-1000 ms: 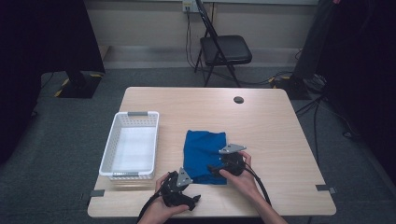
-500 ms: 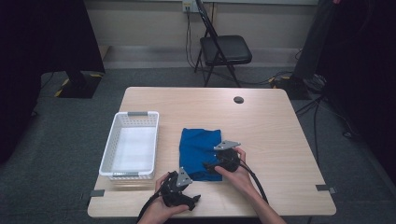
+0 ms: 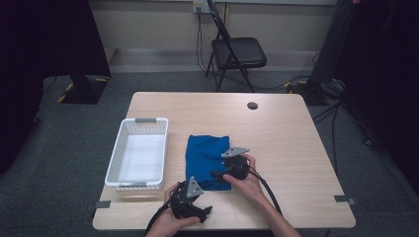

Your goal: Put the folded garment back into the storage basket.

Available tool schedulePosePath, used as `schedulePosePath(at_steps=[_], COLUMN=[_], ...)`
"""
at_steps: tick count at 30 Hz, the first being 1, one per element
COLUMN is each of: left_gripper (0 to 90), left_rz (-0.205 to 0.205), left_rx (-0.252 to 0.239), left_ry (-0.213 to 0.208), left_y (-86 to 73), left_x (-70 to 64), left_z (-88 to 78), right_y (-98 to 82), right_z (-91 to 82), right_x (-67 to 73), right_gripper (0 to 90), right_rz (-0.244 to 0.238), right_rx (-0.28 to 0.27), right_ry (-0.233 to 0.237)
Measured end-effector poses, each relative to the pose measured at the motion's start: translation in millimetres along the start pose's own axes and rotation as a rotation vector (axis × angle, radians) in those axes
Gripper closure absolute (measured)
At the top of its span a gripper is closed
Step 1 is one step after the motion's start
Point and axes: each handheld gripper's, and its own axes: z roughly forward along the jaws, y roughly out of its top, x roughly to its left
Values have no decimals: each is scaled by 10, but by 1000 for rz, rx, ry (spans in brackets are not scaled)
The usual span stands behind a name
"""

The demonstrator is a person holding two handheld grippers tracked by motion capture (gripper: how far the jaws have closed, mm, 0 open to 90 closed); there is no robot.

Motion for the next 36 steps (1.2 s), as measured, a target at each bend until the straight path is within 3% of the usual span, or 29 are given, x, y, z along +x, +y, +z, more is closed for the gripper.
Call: schedulePosePath(at_steps=[17, 36], left_gripper=[80, 65], left_rz=[-4, -2], left_rx=[-3, -12], left_ry=[2, 6], left_y=[6, 4], left_x=[10, 26], left_z=[14, 28], right_y=[23, 95], right_z=[-61, -381], right_x=[28, 3], right_gripper=[133, 132], right_rz=[13, 23], right_rx=[11, -34], right_ry=[15, 25])
